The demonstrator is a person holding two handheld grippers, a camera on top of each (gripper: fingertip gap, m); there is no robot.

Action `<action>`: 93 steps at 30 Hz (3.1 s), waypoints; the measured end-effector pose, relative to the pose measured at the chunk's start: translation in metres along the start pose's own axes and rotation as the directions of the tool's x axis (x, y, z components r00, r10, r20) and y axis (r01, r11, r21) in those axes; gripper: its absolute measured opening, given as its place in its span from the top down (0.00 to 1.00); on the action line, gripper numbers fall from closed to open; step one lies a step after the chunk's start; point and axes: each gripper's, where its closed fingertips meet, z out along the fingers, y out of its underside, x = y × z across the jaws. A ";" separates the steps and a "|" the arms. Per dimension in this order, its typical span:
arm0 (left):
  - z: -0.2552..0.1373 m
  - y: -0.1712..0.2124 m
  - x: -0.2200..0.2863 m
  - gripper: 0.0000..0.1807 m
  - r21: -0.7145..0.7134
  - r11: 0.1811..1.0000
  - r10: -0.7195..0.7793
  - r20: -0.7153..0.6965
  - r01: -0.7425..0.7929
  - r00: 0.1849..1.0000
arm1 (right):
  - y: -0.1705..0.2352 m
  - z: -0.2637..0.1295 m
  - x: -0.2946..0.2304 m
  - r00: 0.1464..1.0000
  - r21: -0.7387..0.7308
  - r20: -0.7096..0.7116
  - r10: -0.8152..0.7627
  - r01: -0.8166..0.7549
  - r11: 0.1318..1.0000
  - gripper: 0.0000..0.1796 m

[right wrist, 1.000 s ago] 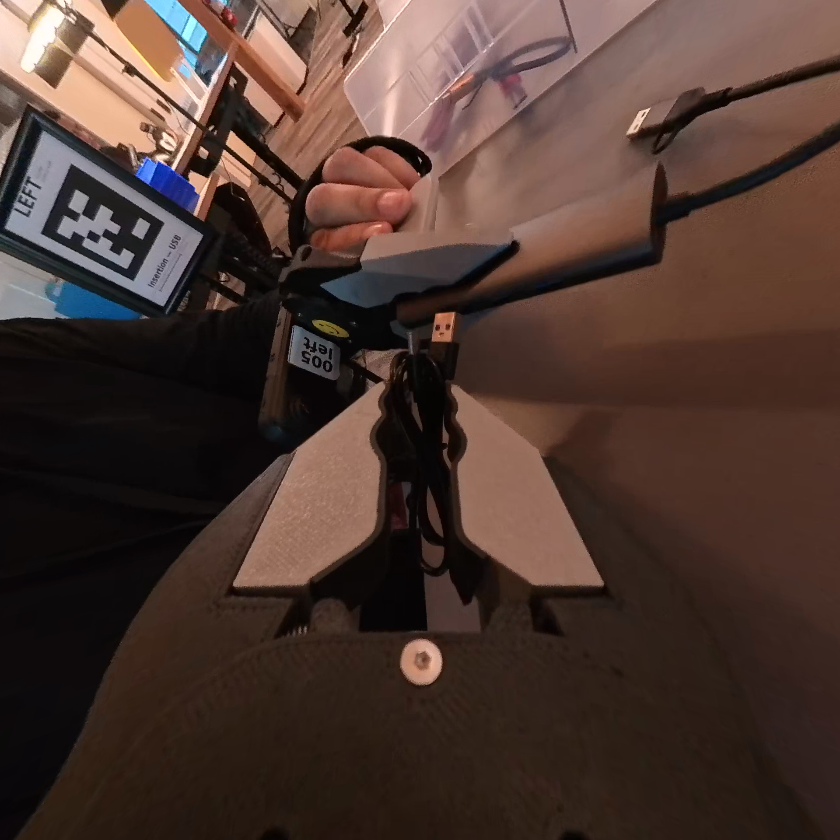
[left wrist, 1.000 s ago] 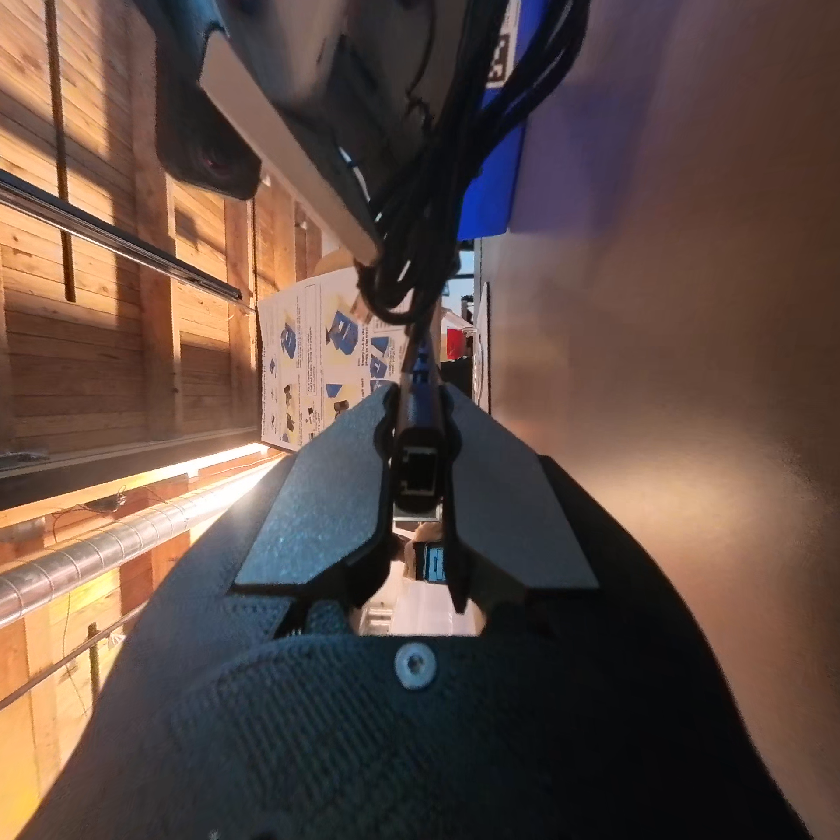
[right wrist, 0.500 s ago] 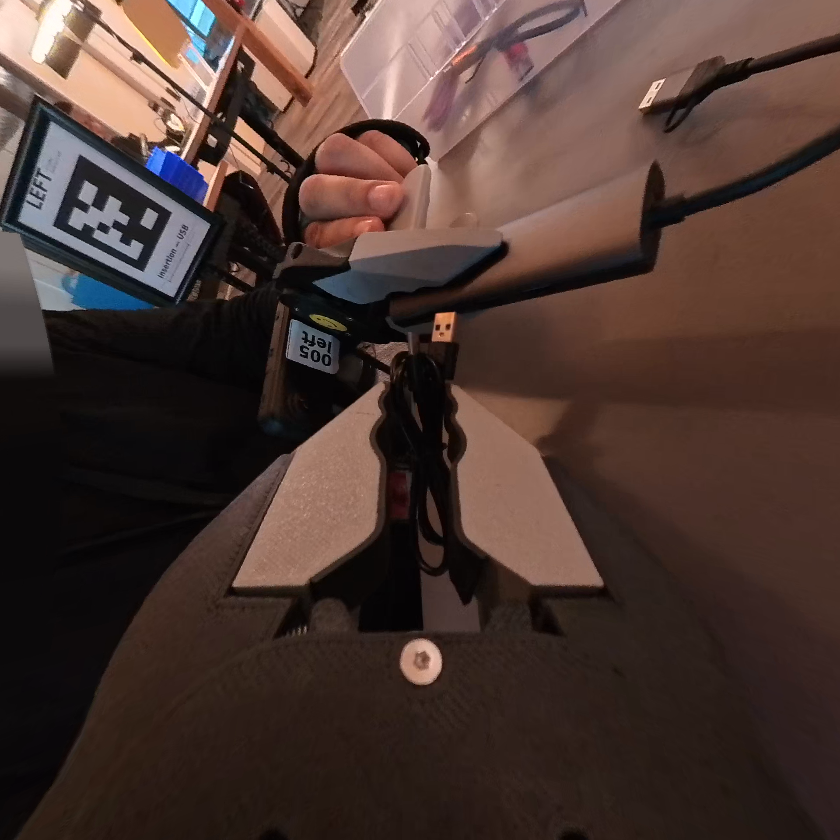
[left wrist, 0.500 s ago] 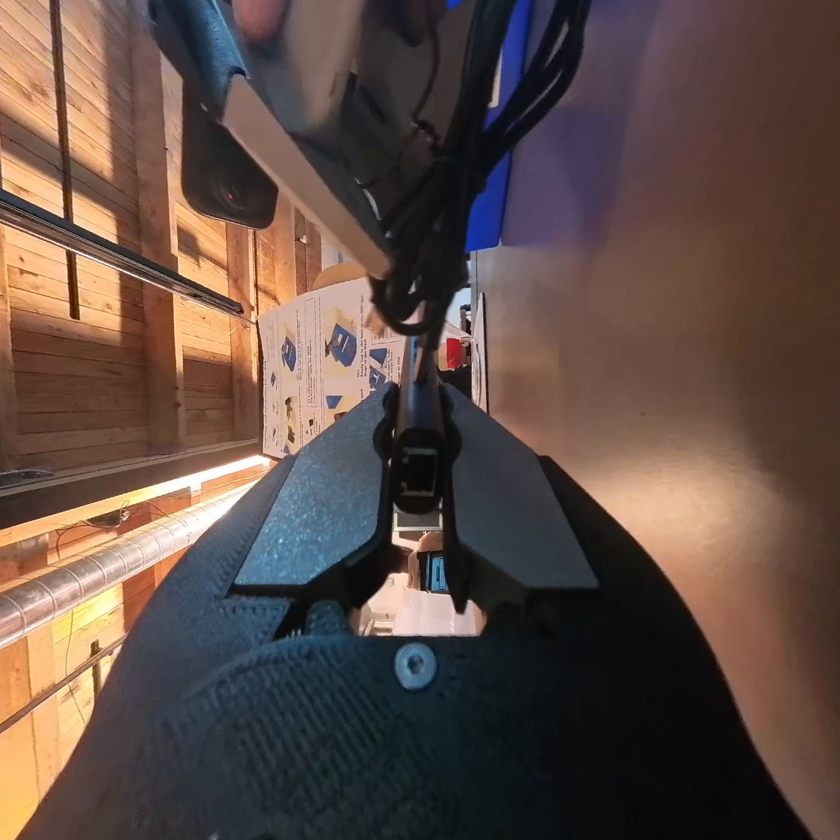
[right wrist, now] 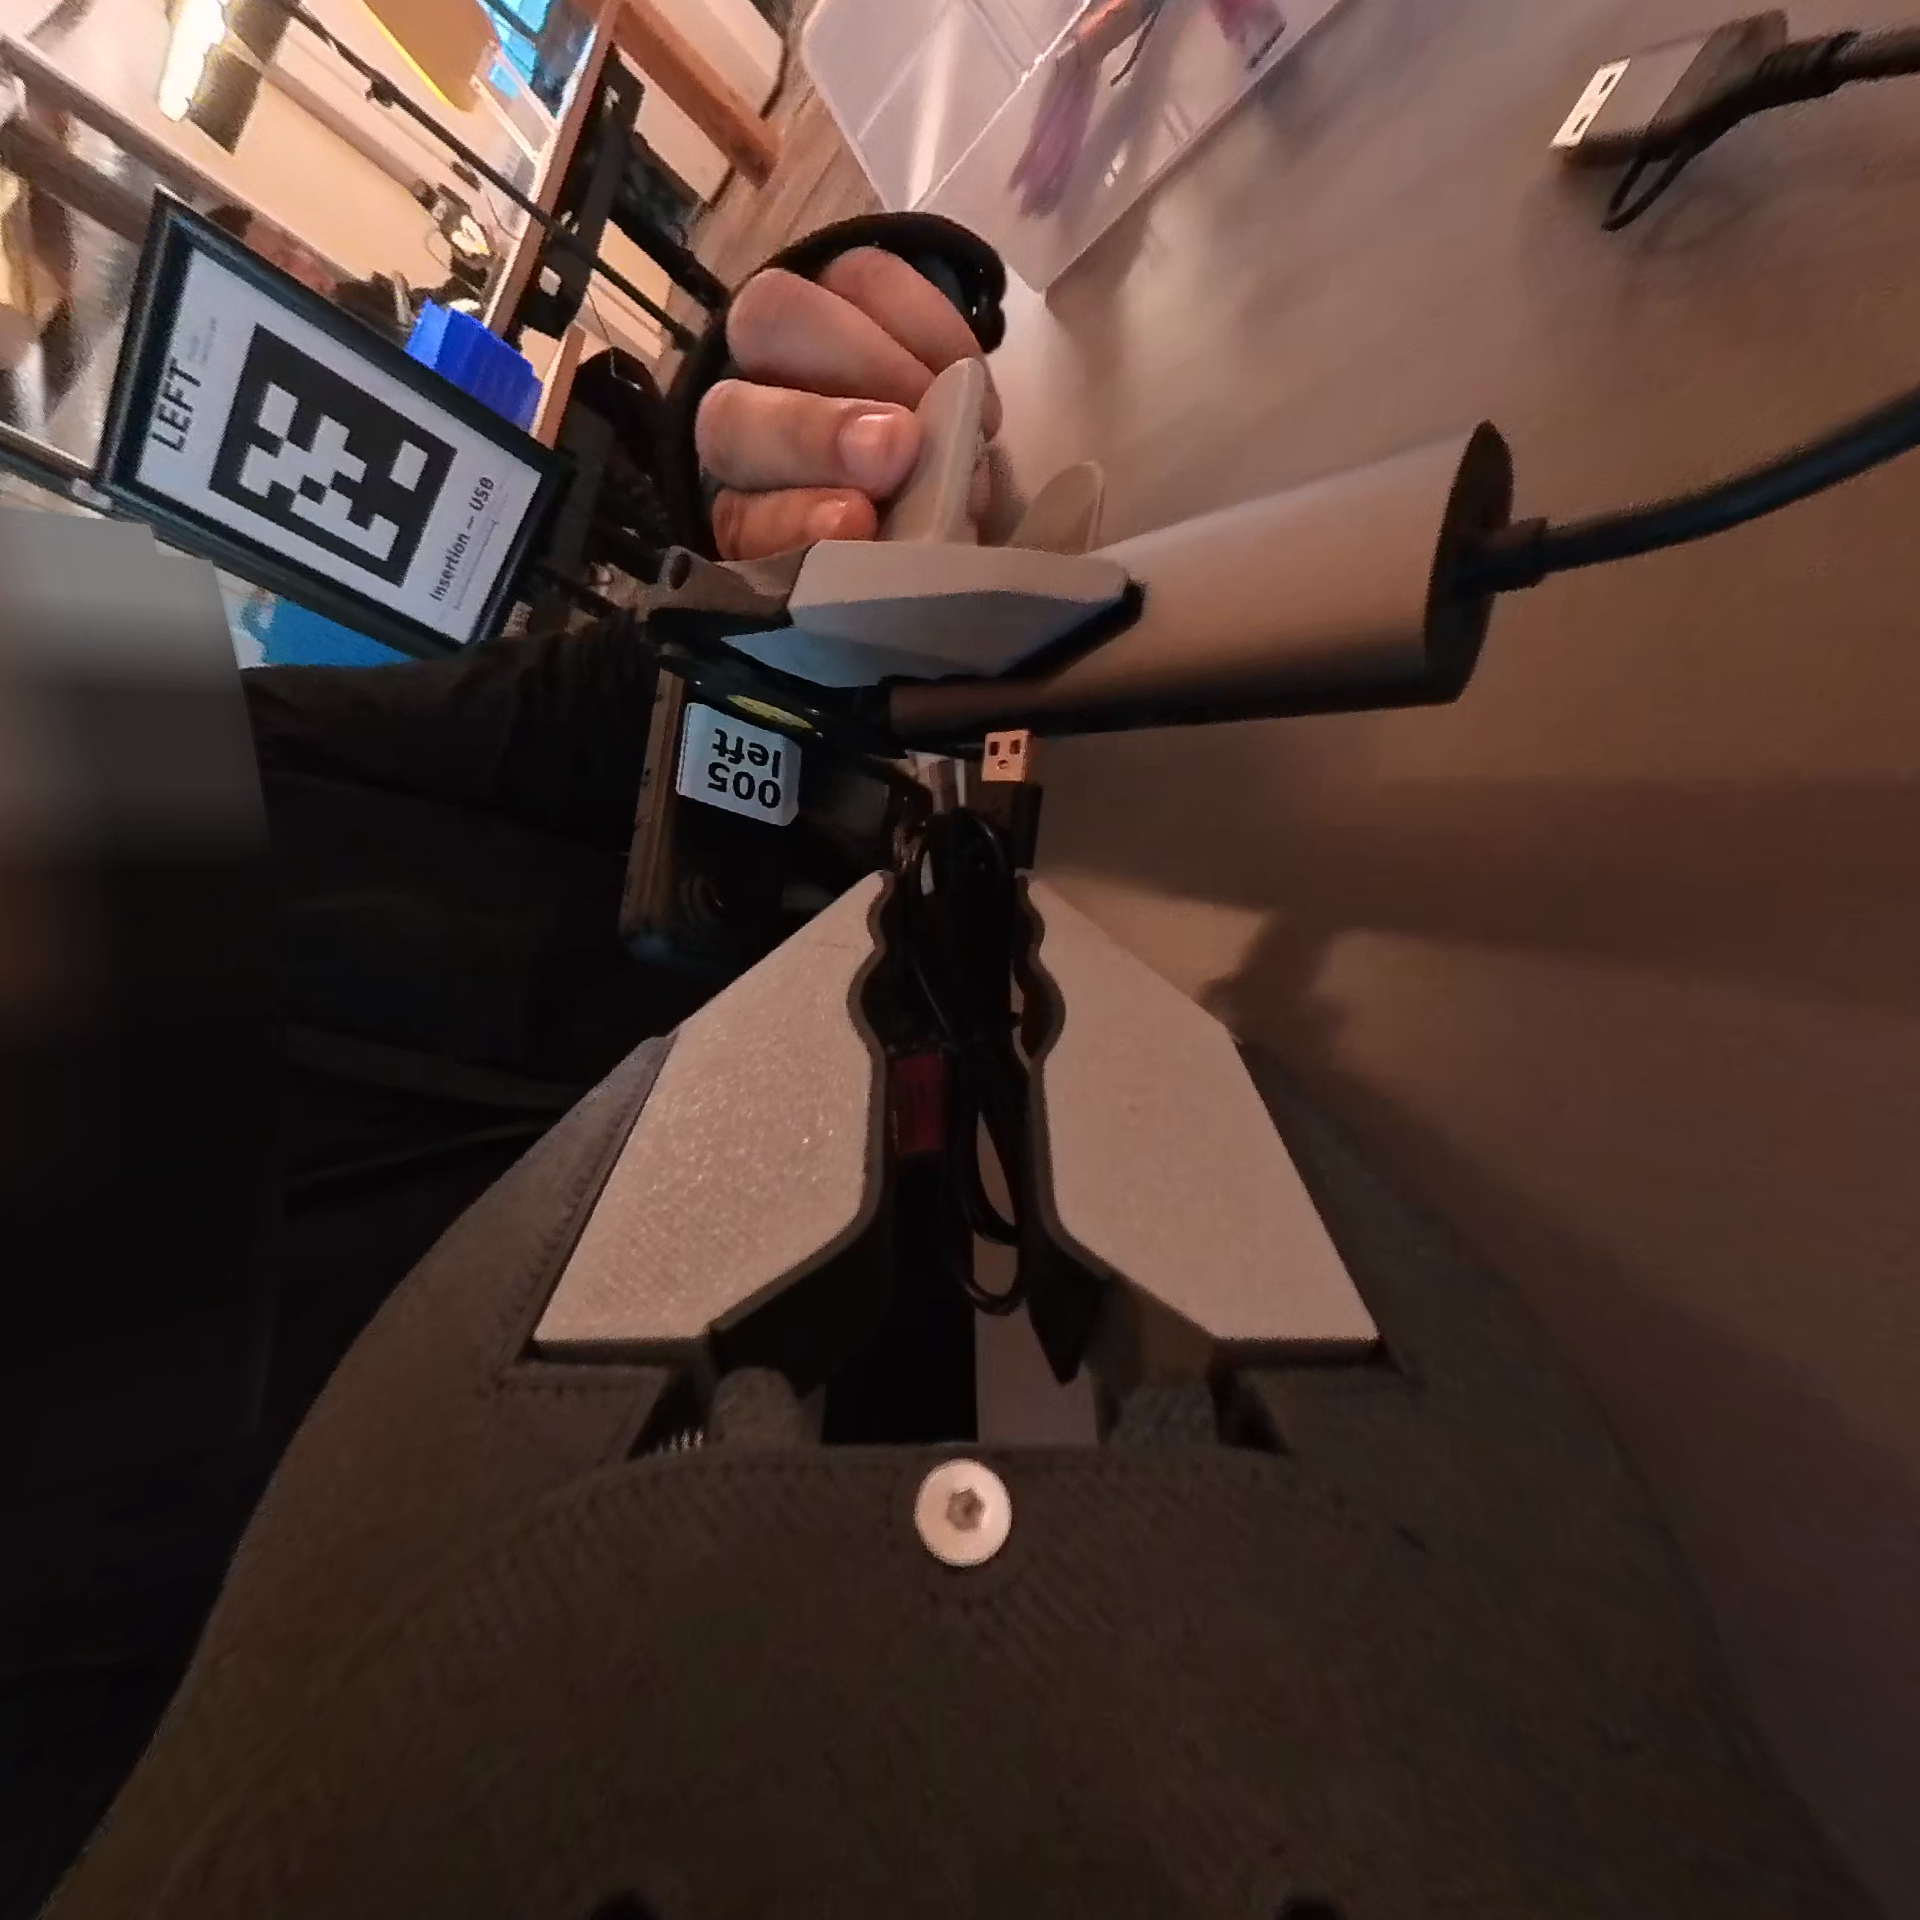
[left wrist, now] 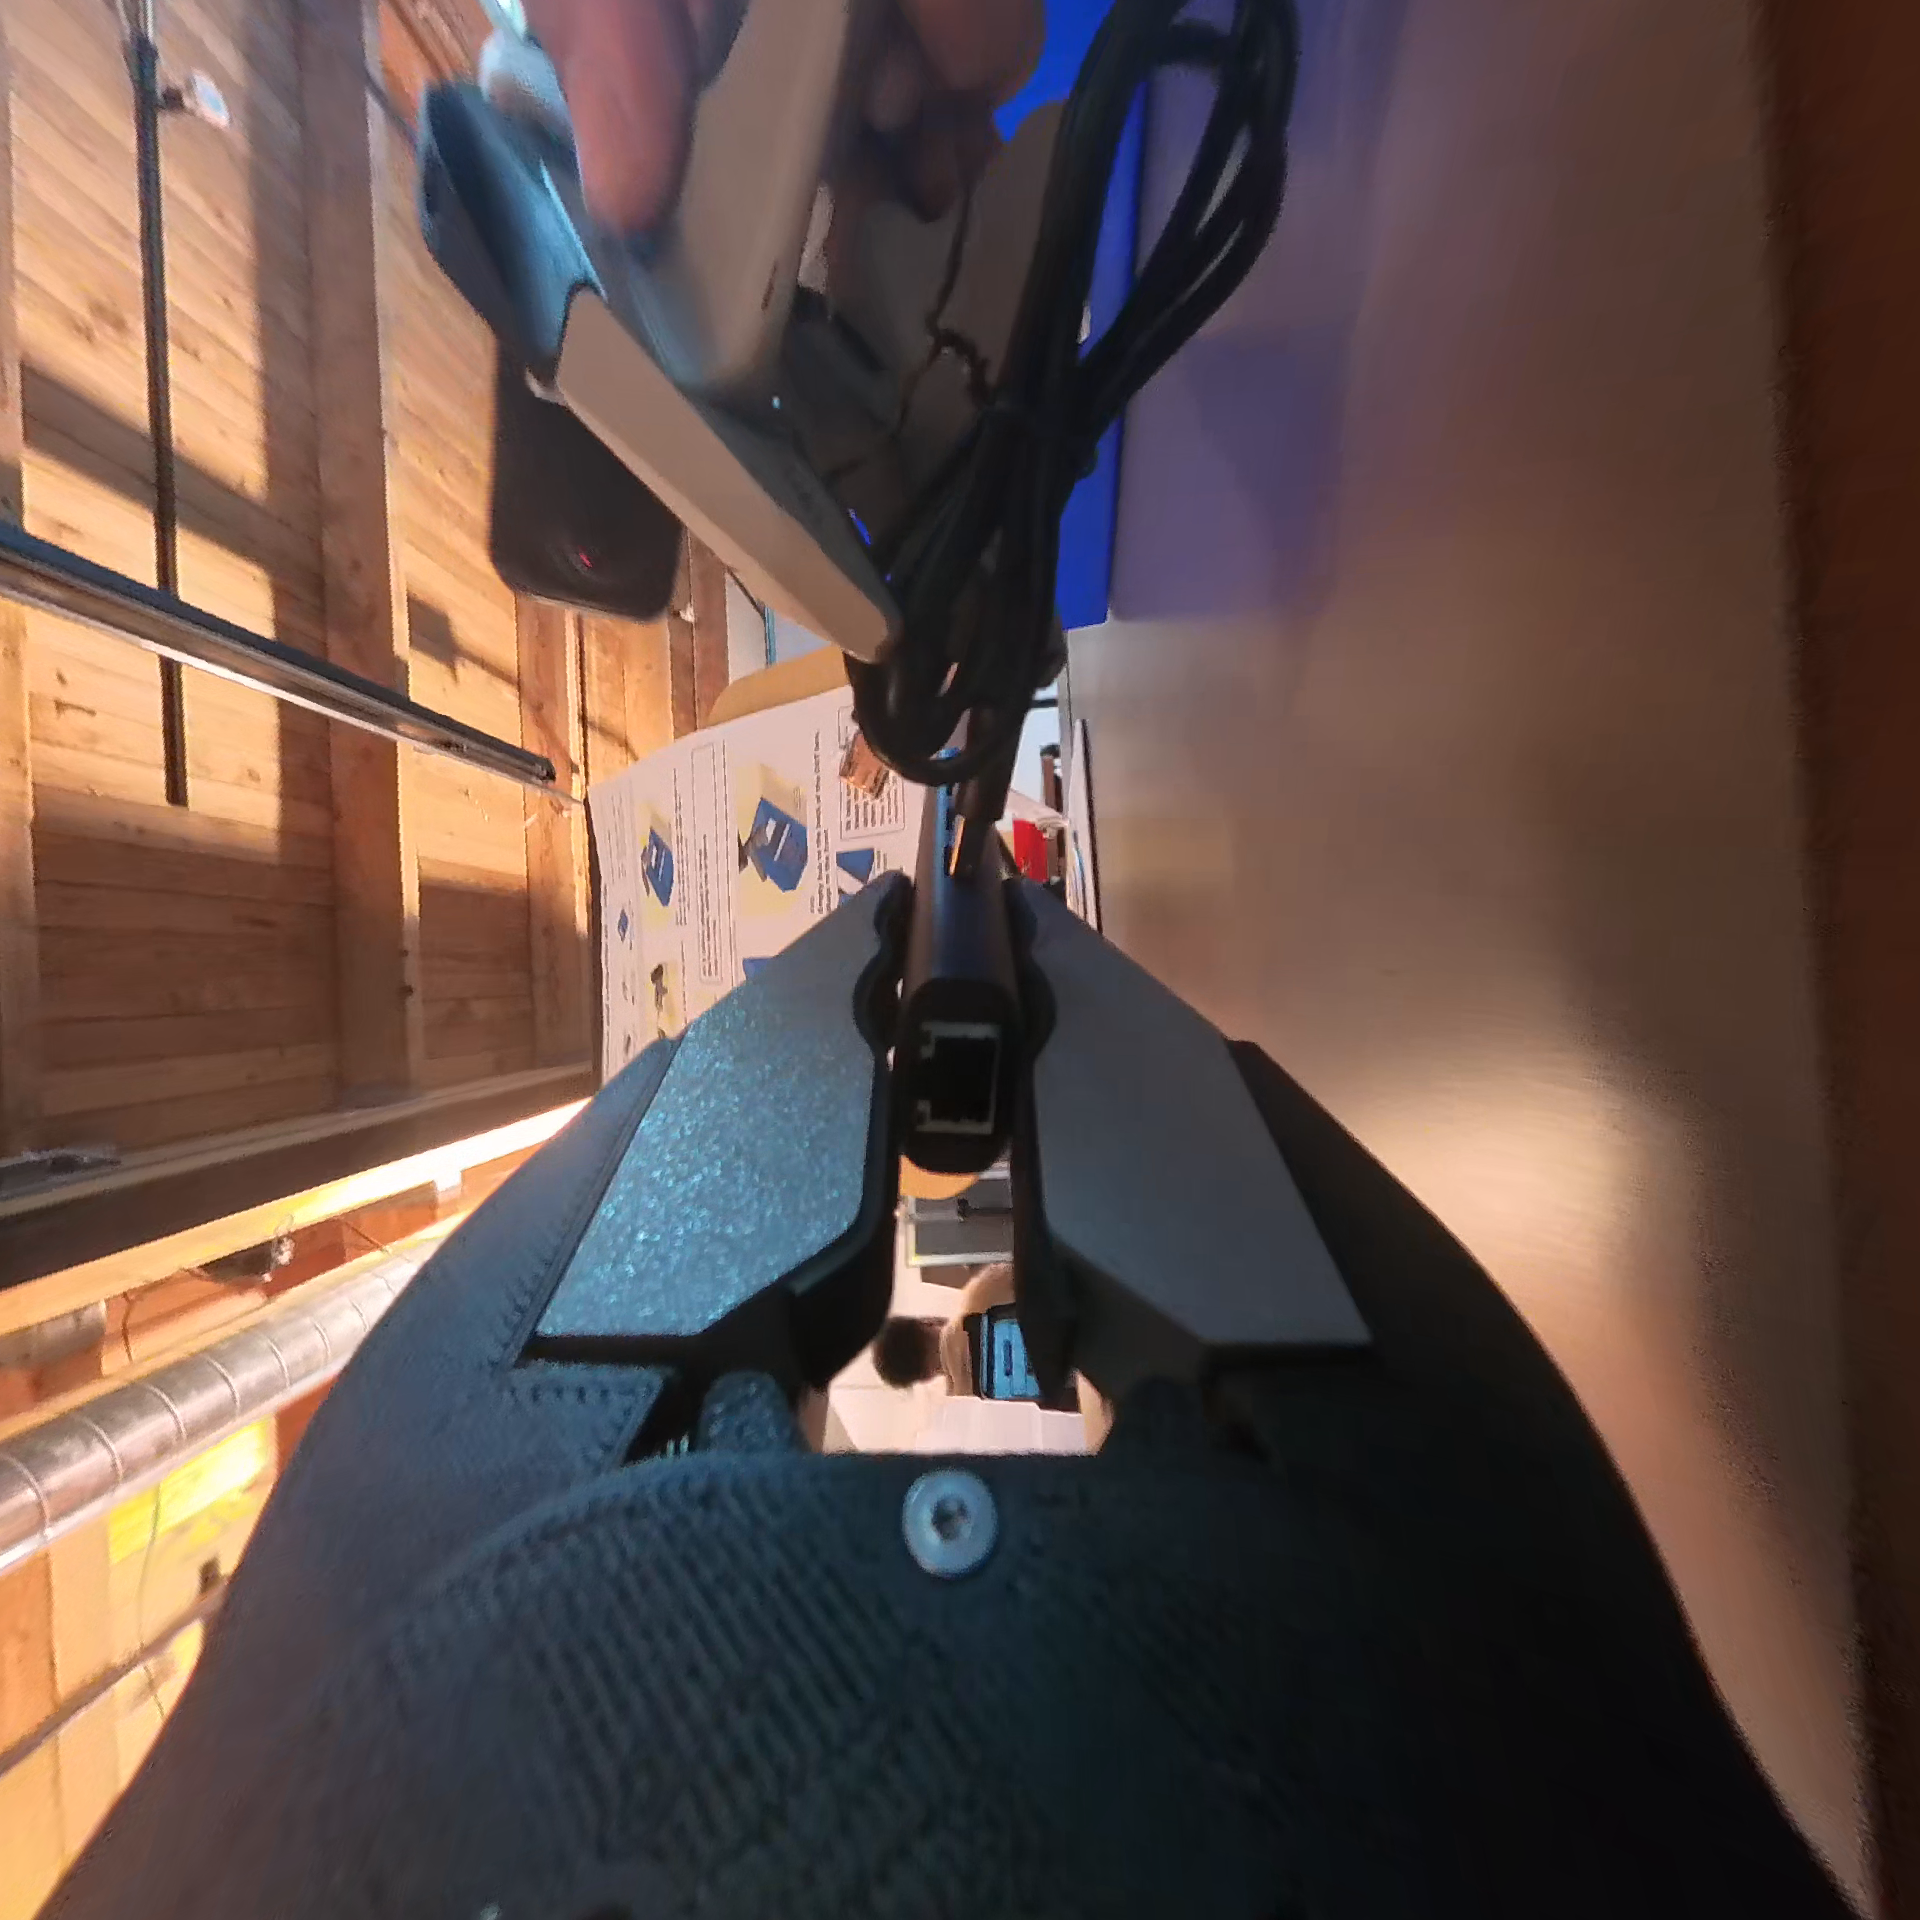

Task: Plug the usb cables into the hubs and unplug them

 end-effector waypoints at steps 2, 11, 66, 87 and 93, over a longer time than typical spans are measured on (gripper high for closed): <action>-0.001 0.000 0.001 0.92 0.002 1.000 0.004 -0.003 -0.004 1.000 | 0.001 0.001 0.000 1.000 -0.003 0.018 0.014 -0.014 1.000 0.90; 0.001 0.005 0.002 0.92 -0.009 0.999 -0.035 -0.040 0.035 0.999 | -0.001 0.006 0.006 1.000 -0.002 -0.003 0.000 0.000 1.000 0.92; 0.003 0.007 0.011 0.92 -0.033 0.999 -0.010 -0.120 0.006 0.993 | -0.001 0.014 0.014 0.982 -0.038 0.174 0.066 -0.060 0.997 0.95; 0.001 0.003 -0.008 0.92 0.042 0.976 -0.207 -0.088 0.212 0.974 | -0.028 -0.029 -0.009 0.971 0.045 -0.102 -0.217 0.222 0.974 0.84; -0.006 0.003 -0.022 0.92 0.114 0.877 -0.447 -0.164 0.467 0.880 | -0.050 -0.047 -0.021 0.757 0.037 -0.386 -0.527 0.584 0.811 0.74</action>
